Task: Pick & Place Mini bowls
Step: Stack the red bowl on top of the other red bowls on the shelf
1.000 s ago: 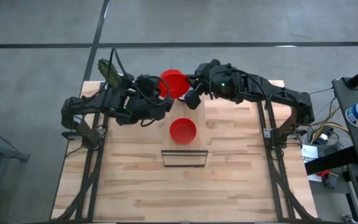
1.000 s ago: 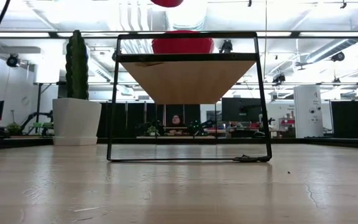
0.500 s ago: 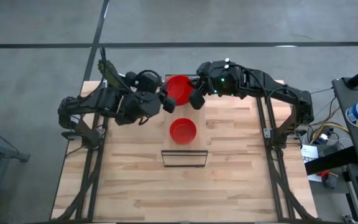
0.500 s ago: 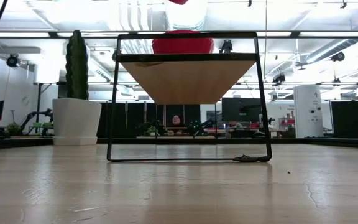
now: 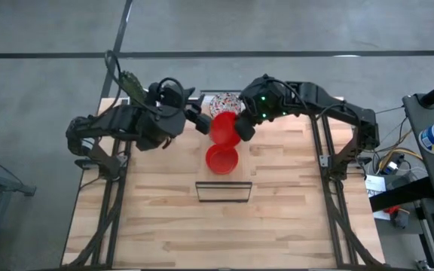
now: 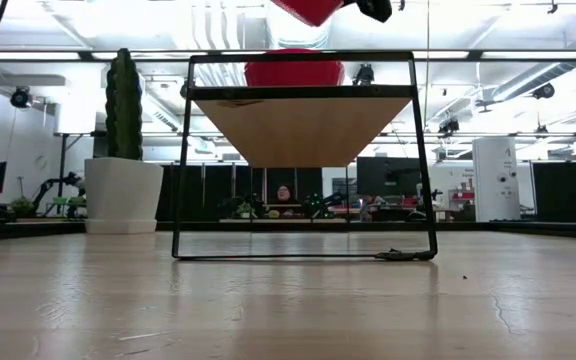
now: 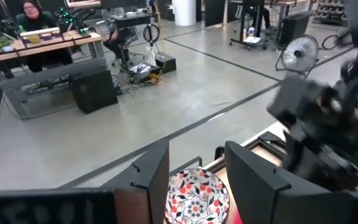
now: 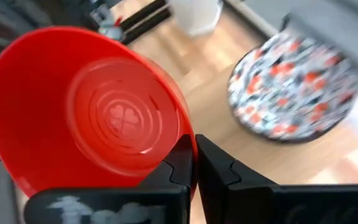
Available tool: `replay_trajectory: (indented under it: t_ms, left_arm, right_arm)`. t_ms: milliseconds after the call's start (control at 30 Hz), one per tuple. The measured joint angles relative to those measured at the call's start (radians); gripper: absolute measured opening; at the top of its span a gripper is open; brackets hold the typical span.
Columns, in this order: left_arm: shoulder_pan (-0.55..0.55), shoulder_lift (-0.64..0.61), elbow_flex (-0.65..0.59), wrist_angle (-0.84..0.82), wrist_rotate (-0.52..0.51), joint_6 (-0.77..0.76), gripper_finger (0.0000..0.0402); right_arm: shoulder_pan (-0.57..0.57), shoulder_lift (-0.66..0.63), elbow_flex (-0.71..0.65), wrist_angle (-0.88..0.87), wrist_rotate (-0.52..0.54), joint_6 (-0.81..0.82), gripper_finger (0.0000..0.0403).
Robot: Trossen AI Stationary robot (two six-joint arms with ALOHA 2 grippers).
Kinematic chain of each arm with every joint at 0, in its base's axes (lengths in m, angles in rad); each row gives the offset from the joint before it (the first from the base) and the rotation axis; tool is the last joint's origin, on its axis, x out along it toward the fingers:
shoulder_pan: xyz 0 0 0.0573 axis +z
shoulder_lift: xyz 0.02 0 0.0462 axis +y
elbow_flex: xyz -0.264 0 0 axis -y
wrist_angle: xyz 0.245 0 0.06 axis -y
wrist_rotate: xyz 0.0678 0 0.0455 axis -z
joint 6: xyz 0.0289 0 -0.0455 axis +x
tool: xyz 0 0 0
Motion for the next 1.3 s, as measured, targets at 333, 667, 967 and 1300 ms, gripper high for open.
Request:
replay_trajectory:
  t_ms: [333,667,967,1300]
  left_arm:
    - [-0.010,-0.028,0.000,0.007,0.002,-0.008,0.0149]
    - [-0.010,-0.030,-0.013,0.000,0.004,0.000,0.0149]
    - [-0.011,-0.030,-0.013,-0.022,0.008,0.000,0.0149]
    - [-0.010,-0.029,-0.013,-0.052,0.008,0.000,0.0149]
  right_arm:
    - [0.000,0.000,-0.105,-0.031,-0.151,0.106,0.0010]
    - [0.009,0.001,-0.202,0.039,-0.150,0.151,0.0011]
    - [0.011,0.001,-0.250,0.058,-0.176,0.221,0.0011]
    - [0.029,0.028,-0.270,0.081,-0.192,0.267,0.0011]
